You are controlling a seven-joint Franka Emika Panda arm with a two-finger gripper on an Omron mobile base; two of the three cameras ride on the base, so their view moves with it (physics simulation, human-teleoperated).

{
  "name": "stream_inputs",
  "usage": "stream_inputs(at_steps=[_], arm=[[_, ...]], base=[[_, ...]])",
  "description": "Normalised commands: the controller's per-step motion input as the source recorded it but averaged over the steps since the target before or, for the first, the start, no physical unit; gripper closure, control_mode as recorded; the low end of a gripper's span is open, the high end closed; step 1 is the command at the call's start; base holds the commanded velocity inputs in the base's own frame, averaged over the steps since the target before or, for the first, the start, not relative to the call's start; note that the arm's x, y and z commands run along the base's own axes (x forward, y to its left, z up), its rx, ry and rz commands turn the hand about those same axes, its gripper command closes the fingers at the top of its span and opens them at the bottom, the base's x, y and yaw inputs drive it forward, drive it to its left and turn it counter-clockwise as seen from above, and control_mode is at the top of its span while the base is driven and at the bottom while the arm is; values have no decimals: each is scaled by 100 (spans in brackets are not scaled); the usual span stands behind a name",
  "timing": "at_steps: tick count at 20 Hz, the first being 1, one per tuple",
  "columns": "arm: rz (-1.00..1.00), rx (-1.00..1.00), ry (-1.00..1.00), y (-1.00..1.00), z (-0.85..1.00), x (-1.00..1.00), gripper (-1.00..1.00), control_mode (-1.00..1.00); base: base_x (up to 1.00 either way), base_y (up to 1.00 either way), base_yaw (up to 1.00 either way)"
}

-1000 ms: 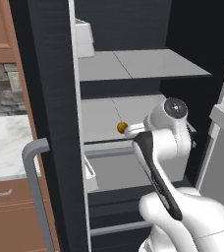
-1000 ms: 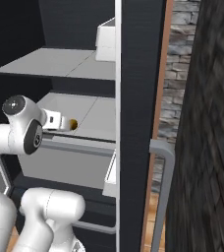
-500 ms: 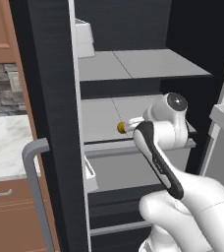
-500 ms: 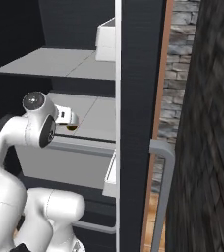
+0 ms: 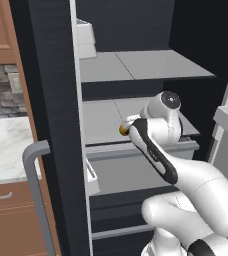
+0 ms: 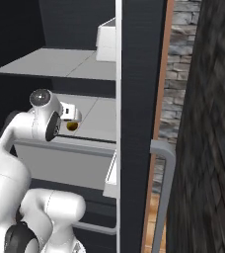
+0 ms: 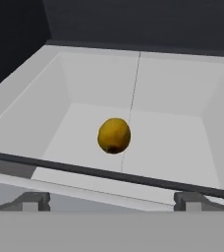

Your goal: Retrieve a lemon from the fridge and place it on the cutting board with the fish.

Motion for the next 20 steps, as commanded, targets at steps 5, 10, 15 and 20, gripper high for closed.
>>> stream_inputs(at_steps=[5,10,15,20], arm=[[-1,-1,1,4,-14,38,-100,-100],[-3,-2,7,7,-31,36,-100,-100],[-1,0,5,8,-18,28,-100,-100],[0,0,10,0,-10,35,-100,-100]], base=[[0,0,0],[0,0,0],[0,0,0],[0,0,0]])
